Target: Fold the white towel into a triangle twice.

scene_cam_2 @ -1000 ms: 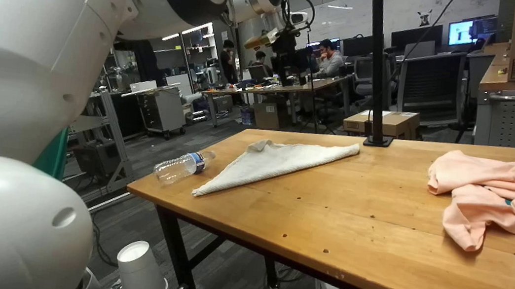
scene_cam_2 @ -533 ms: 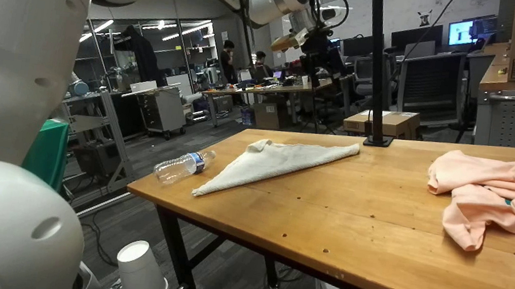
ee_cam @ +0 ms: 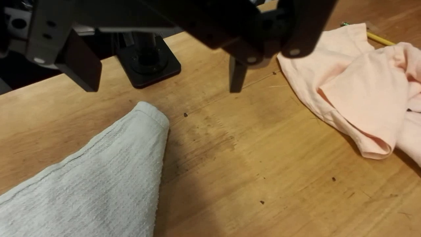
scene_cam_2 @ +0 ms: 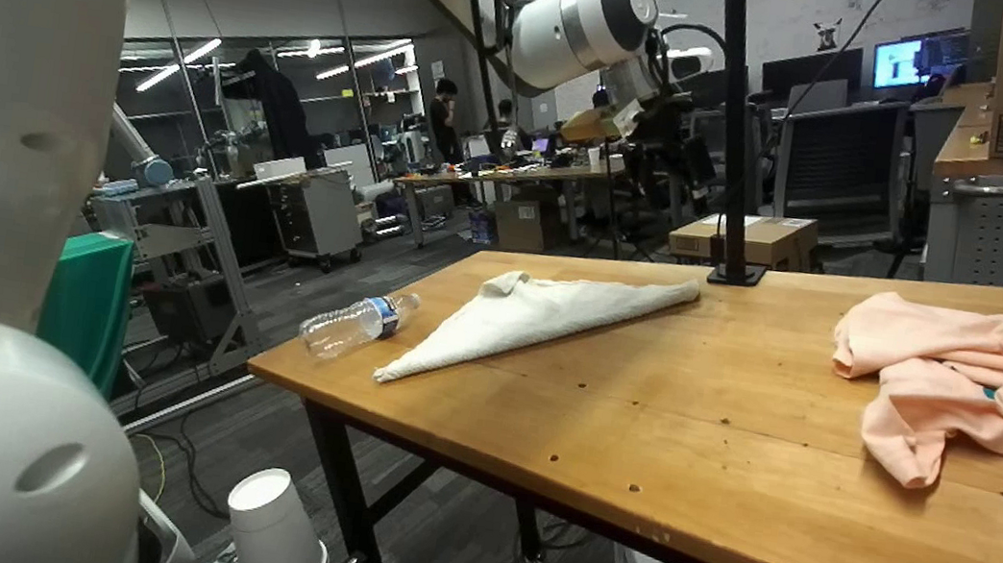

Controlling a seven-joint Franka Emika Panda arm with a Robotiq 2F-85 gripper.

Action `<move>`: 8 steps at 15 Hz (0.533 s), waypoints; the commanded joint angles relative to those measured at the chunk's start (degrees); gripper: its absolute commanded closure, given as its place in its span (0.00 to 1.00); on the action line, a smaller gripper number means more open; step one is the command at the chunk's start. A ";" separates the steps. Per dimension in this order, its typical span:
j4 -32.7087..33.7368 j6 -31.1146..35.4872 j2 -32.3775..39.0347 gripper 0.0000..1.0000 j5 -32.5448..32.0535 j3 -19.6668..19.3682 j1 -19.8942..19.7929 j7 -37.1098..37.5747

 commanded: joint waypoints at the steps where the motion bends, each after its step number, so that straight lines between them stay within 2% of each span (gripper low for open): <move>1: -1.19 3.81 -0.55 0.00 -0.84 -0.34 -0.33 0.10; 8: 2.81 5.68 4.52 0.00 0.48 0.42 -0.11 -0.63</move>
